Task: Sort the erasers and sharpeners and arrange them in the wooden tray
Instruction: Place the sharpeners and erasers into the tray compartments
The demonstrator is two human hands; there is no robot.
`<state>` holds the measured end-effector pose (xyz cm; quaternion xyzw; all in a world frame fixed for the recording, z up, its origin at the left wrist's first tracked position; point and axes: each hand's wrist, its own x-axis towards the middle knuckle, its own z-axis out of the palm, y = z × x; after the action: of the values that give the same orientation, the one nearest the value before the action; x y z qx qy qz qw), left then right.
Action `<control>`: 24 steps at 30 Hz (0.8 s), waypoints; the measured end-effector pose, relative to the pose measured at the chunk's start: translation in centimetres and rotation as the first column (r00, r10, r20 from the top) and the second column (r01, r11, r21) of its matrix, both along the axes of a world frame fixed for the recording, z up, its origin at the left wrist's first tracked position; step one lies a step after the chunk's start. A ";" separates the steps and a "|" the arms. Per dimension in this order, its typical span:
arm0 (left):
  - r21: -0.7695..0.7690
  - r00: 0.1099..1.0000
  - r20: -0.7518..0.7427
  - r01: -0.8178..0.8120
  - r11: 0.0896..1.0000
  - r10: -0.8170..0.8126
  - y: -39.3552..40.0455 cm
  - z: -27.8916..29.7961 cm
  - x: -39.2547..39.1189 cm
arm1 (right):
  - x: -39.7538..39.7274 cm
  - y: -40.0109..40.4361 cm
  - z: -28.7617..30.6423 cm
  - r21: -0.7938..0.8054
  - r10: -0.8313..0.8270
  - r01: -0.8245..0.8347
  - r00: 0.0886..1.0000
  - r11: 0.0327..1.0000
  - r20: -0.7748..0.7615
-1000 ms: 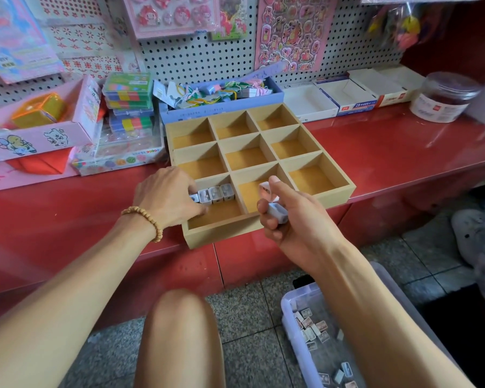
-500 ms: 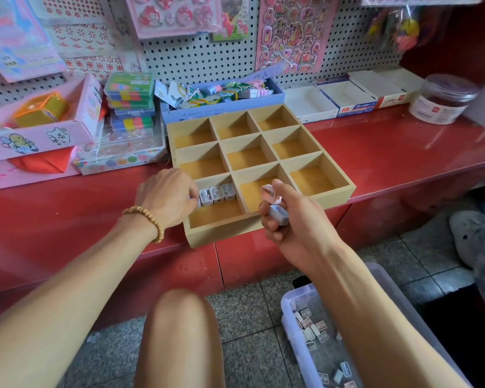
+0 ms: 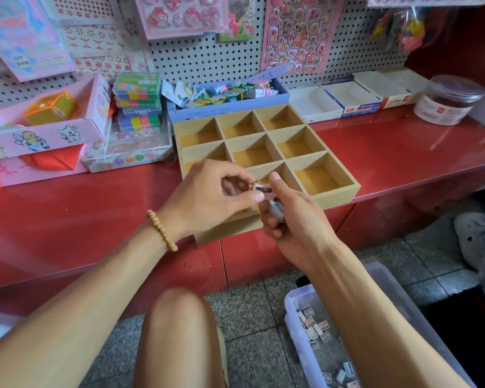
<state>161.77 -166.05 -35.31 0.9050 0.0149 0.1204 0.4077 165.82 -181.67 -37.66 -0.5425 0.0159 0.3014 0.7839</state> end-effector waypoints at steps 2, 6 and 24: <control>0.005 0.999 0.037 -0.006 1.000 0.006 -0.5 0.2 0.2 | -0.1 0.2 0.3 0.019 -0.002 0.002 1.000 1.000 -0.001; -0.027 0.994 0.106 -0.039 0.999 0.042 -0.6 0.3 0.4 | 0.0 0.3 0.8 0.023 -0.021 0.021 1.000 1.000 -0.009; 0.402 0.991 -0.042 -0.096 0.911 0.123 2.2 -0.2 1.2 | 1.9 -0.7 0.4 -0.076 -0.039 0.044 0.997 0.996 0.070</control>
<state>162.96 -163.86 -35.49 0.9703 0.0545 0.1134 0.2066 167.69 -182.35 -37.26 -0.5822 0.0121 0.2653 0.7684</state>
